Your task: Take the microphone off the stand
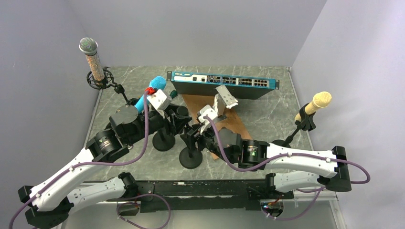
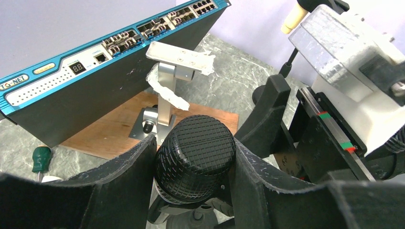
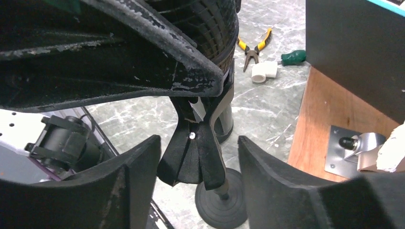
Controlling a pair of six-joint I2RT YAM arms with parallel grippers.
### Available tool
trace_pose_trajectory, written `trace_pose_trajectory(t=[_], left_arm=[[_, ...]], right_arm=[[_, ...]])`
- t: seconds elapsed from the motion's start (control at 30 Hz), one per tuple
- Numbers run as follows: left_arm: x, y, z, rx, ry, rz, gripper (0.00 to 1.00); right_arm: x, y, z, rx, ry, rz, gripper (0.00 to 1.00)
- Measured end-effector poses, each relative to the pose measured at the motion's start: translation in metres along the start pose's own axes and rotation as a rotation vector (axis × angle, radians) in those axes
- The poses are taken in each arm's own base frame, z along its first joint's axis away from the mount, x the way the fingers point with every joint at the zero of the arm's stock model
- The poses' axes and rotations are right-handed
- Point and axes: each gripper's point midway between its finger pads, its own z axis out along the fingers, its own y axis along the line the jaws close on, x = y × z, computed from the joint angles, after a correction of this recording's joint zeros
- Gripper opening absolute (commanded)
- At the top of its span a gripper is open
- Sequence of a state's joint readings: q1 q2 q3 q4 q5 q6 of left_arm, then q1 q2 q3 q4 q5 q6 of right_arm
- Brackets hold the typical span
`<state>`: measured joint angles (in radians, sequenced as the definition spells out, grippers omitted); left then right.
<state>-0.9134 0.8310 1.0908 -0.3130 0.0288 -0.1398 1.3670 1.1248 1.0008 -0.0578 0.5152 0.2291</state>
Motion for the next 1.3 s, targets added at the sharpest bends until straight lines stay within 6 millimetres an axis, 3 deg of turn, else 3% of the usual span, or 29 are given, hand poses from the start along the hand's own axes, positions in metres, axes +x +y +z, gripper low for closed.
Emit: trace_pose_trajectory(t=[0.13, 0.7, 1.0, 1.3], left_arm=[[0.000, 0.000, 0.000, -0.003, -0.001, -0.002, 0.37], [-0.003, 0.002, 0.001, -0.013, 0.027, 0.004, 0.26], [-0.040, -0.001, -0.004, -0.008, -0.028, 0.044, 0.18], [-0.099, -0.006, -0.018, -0.004, -0.116, 0.103, 0.14]], right_arm=[[0.000, 0.001, 0.000, -0.009, 0.000, -0.014, 0.00], [0.000, 0.001, 0.001, 0.000, -0.002, -0.026, 0.00], [0.000, 0.000, 0.001, 0.007, -0.004, -0.017, 0.00], [-0.001, -0.001, 0.001, 0.018, -0.006, -0.015, 0.00]])
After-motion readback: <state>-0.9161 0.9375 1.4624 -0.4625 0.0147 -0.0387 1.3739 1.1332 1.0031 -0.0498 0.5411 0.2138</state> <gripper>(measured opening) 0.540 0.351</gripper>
